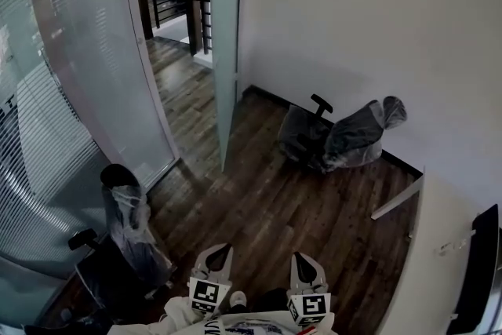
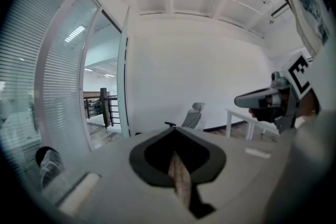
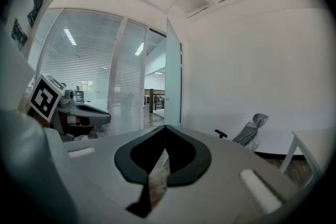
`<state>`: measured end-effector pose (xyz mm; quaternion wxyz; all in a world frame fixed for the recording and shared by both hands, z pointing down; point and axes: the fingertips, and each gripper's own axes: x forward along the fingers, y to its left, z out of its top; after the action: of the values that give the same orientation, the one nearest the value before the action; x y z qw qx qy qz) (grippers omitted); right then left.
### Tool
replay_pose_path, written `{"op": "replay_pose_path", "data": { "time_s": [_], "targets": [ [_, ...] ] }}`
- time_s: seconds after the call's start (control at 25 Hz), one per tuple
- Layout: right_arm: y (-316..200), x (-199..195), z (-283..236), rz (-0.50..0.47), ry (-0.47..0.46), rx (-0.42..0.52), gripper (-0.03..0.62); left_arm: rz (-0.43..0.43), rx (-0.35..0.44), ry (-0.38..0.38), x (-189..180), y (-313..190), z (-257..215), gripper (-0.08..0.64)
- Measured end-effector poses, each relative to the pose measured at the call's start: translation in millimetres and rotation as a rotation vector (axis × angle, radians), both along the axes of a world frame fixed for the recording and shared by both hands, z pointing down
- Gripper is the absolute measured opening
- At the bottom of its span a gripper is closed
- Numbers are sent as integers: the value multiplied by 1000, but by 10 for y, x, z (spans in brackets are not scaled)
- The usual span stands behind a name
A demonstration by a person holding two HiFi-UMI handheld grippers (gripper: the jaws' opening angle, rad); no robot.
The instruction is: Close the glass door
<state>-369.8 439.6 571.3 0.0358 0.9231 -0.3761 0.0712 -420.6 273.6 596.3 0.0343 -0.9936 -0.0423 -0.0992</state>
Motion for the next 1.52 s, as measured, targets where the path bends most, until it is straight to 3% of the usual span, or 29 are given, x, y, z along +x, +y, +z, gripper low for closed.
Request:
{"op": "replay_pose_path", "data": {
  "time_s": [0.32,0.96,1.52],
  "targets": [
    [308,534,155,19,-43,18,6,9,20,-33,567,290,50,3],
    [723,2336,148,-109,-51,88,6,-70,77,-42,2197,896,-115,2],
    [1117,2991,186,-171,-53,90,6,-136,93,-17,2751,1359,-152,3]
  ]
}}
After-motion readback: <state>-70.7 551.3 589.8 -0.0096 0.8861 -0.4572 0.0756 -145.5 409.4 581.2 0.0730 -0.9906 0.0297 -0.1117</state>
